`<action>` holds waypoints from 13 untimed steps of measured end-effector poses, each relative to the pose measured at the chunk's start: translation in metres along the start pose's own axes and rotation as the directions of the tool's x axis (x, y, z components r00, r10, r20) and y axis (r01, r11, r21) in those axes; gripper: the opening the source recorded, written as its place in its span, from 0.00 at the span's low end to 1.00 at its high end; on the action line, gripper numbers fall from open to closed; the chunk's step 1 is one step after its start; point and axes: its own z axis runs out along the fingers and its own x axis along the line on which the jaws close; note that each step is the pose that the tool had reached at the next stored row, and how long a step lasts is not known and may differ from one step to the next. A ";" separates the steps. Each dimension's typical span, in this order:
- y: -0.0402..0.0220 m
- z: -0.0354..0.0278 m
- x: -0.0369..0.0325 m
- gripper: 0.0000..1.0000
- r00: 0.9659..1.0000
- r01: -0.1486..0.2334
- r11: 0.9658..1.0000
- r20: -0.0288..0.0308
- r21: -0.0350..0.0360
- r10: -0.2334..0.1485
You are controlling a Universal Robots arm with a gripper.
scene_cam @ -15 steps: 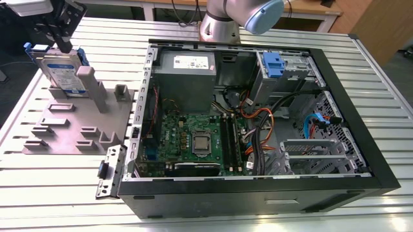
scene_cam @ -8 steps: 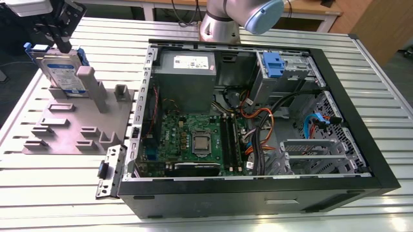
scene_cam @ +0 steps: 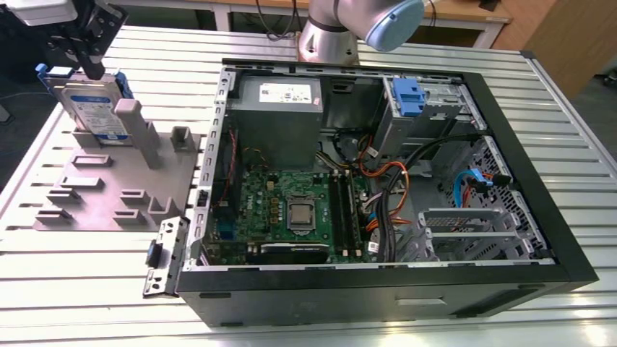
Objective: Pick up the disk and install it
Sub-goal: 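Reach for the disk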
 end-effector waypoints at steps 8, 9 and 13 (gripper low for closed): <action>-0.0002 0.0006 0.0007 0.11 1.000 0.000 1.000 -0.007 0.000 0.000; -0.0002 0.0007 0.0010 0.11 1.000 0.000 1.000 -0.007 0.000 0.000; 0.0005 0.0010 0.0032 0.11 1.000 0.000 1.000 -0.009 0.001 0.000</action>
